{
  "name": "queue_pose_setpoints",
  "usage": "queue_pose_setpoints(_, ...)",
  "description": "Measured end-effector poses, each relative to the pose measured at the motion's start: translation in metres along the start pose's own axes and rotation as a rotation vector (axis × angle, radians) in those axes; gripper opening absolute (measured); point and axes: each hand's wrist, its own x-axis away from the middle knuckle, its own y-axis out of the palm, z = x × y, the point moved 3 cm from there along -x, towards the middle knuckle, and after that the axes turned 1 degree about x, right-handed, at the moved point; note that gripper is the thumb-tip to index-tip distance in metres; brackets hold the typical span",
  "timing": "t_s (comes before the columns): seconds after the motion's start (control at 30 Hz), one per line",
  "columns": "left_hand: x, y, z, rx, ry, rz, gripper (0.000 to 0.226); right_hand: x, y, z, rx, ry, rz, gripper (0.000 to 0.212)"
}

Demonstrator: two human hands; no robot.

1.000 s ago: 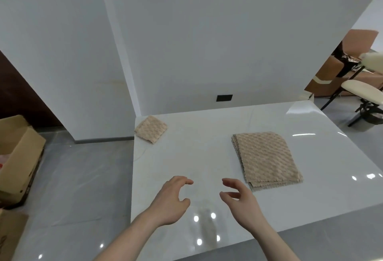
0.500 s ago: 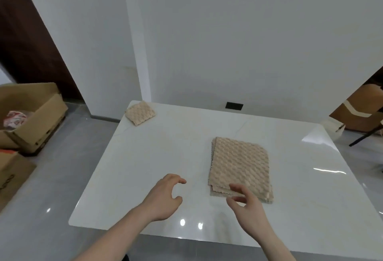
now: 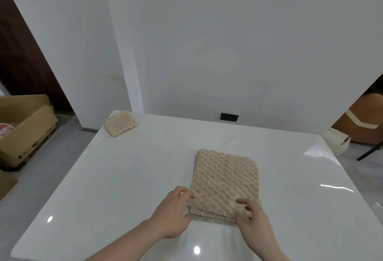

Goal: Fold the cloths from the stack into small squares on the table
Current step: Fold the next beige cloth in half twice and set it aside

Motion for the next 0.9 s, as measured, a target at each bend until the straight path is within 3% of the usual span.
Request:
queue_pose_setpoints(0.23,-0.085,0.091,-0.06,-0.252,0.192,0.179,0.064,-0.068,0.057,0.081,0.199,-0.155,0.021,0.039)
queue_pose_setpoints(0.37,-0.09,0.13,-0.091,-0.235,0.28,0.336,0.057,-0.075,0.087,0.118,0.26,-0.282,0.229,0.05)
queue_pose_setpoints(0.57,-0.092,0.138,-0.098,-0.248,0.337,0.468,0.054,-0.076,0.099,0.138,0.342,-0.499,0.366,0.054)
queue_pose_setpoints(0.9,-0.085,0.139,-0.097,-0.236,0.416,0.587,0.046,-0.06,0.097,0.136,0.297,-0.542,0.346,0.049)
